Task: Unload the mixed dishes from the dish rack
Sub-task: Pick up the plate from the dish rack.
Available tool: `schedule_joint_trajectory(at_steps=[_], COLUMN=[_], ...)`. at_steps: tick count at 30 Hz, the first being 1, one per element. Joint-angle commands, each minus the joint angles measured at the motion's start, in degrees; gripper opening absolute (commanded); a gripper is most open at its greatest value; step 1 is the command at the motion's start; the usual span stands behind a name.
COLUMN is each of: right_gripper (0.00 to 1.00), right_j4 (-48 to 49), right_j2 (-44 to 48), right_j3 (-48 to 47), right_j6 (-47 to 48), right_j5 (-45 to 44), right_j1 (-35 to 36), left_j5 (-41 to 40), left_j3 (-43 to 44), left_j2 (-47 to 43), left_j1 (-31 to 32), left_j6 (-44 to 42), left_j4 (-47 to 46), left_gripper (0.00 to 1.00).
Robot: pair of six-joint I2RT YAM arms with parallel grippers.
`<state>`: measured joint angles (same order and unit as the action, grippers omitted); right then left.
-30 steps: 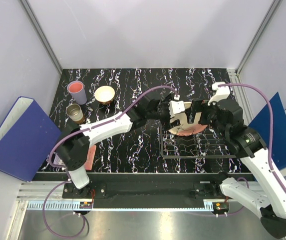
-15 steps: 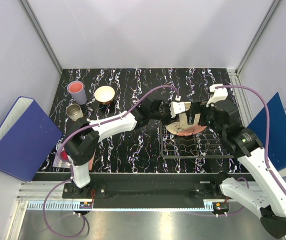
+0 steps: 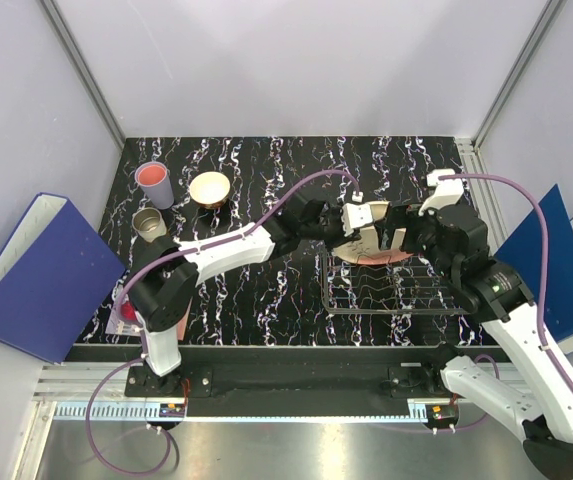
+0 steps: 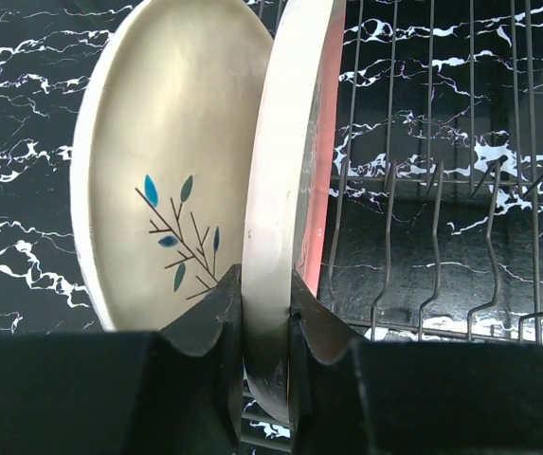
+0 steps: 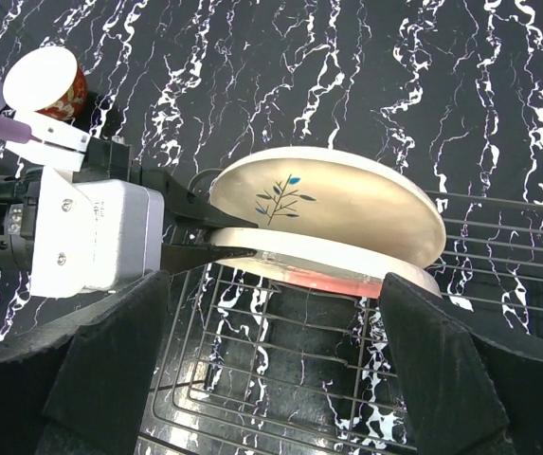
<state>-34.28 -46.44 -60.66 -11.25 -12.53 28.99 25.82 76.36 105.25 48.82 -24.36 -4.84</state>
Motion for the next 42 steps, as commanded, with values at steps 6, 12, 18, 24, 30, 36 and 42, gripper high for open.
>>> schedule_joint_trajectory(at_steps=[6,12,18,24,30,36,42], right_gripper=[1.0,1.0,1.0,1.0,1.0,1.0,1.0], right_j4=[1.6,1.1,0.8,1.1,1.9,7.9,19.4], right_j2=[2.2,3.5,5.1,7.0,8.7,10.8,12.7], right_j3=[-2.4,-3.5,-3.5,-3.1,-3.4,-2.2,2.5], right_j6=[0.8,1.1,0.8,-0.3,-3.5,-9.1,-16.8], right_j5=[-0.4,-0.9,-1.4,-2.5,-6.7,0.0,10.9], right_j1=[0.4,0.4,0.4,0.4,0.4,0.4,0.4], left_j5=[-3.1,-3.3,-2.1,-2.7,-20.5,-23.0,-8.0], left_j3=[1.6,4.8,6.0,7.1,10.1,32.5,10.3], left_j2=[-7.4,-12.2,-17.4,-23.7,-29.8,-24.1,-36.9], left_j1=[-1.9,-2.7,-3.8,-4.8,-5.4,-13.7,-25.6], left_j6=[-1.2,-1.7,1.2,5.5,13.7,38.9,64.3], left_j4=[-2.6,-0.1,-1.0,-3.0,-0.2,35.1,20.5], left_gripper=[0.0,0.0,0.0,0.0,0.0,0.0,0.0])
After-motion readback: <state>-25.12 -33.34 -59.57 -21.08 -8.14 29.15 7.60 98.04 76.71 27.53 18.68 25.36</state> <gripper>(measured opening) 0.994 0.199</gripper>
